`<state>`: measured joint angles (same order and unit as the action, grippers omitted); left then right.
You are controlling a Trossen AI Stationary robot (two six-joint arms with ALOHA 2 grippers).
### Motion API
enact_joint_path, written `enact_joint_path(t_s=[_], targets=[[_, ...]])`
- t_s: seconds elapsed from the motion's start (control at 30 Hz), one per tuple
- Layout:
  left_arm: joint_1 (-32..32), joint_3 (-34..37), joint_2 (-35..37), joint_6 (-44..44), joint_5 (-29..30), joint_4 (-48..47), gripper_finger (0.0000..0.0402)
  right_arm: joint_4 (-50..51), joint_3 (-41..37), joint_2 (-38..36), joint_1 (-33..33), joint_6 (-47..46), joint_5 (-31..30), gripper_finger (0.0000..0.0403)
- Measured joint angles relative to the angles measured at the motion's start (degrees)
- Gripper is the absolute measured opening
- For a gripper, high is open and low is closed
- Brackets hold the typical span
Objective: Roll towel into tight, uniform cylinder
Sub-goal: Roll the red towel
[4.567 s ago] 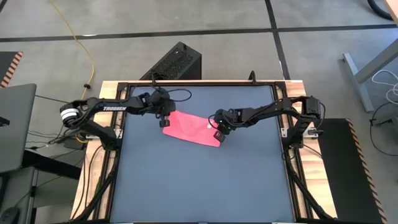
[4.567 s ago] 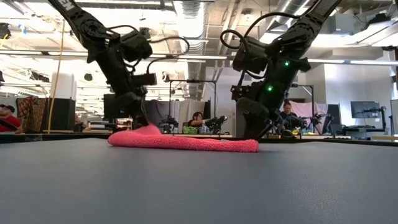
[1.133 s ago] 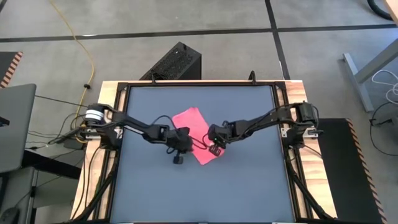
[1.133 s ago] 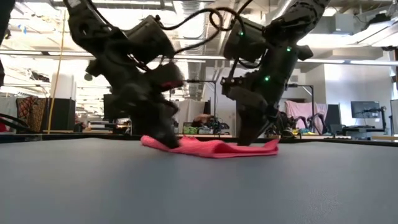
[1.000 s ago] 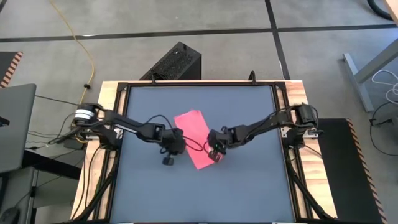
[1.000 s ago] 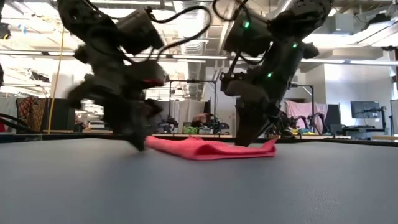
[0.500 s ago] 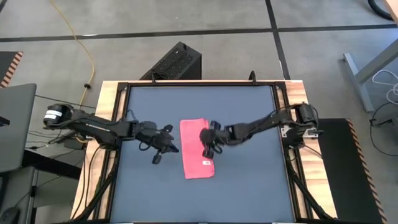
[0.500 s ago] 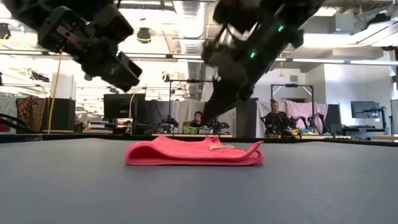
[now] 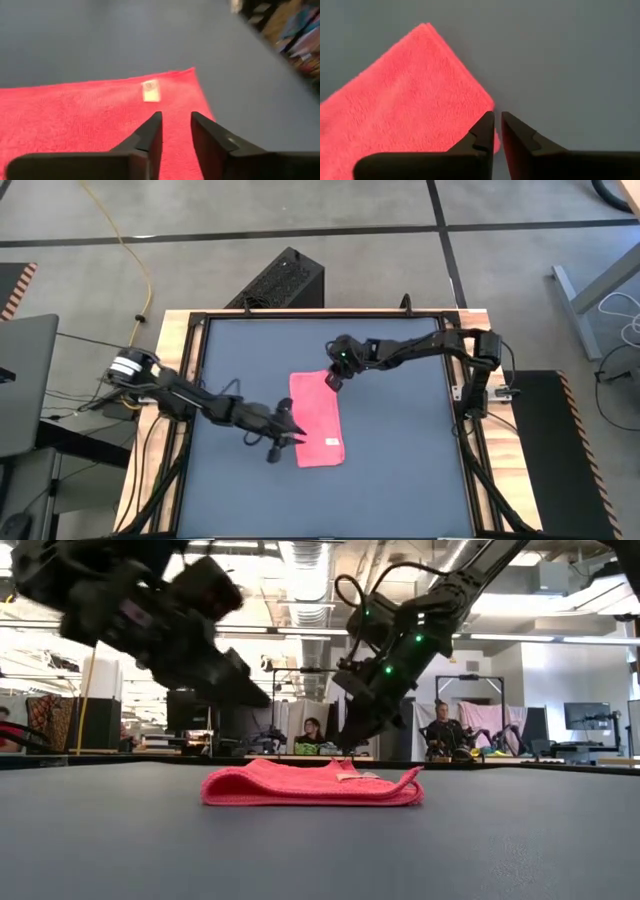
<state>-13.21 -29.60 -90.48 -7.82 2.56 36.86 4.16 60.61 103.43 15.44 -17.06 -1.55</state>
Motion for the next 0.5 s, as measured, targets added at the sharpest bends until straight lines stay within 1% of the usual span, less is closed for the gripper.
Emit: enact_joint_path(t_s=[0.07, 0.13, 0.27, 0.37, 0.5], targets=[[0.02, -4.71, -3.23, 1.19, 1.24, -6.31, 0.0125, -0.15, -0.03, 0.01, -0.37, -0.02, 0.23, 0.0079], [0.04, -9.18, -5.94, 2.59, 1.25, -14.02, 0.0142, -0.87, 0.02, -0.1, -0.95, 0.22, 0.18, 0.009], [-0.25, -16.94, -9.93, 5.1, -0.46, -27.12, 0.0159, -2.2, 0.04, -0.01, -1.22, 1.51, -0.28, 0.0109], [-0.91, -19.27, -11.04, 6.12, -1.03, -30.54, 0.0161, -2.63, 0.04, -0.01, -1.06, 1.52, -0.98, 0.012], [-1.2, -19.08, -10.4, 6.32, -0.44, -30.11, 0.0161, -4.04, 0.11, 1.14, -0.44, 2.14, -1.65, 0.0131]])
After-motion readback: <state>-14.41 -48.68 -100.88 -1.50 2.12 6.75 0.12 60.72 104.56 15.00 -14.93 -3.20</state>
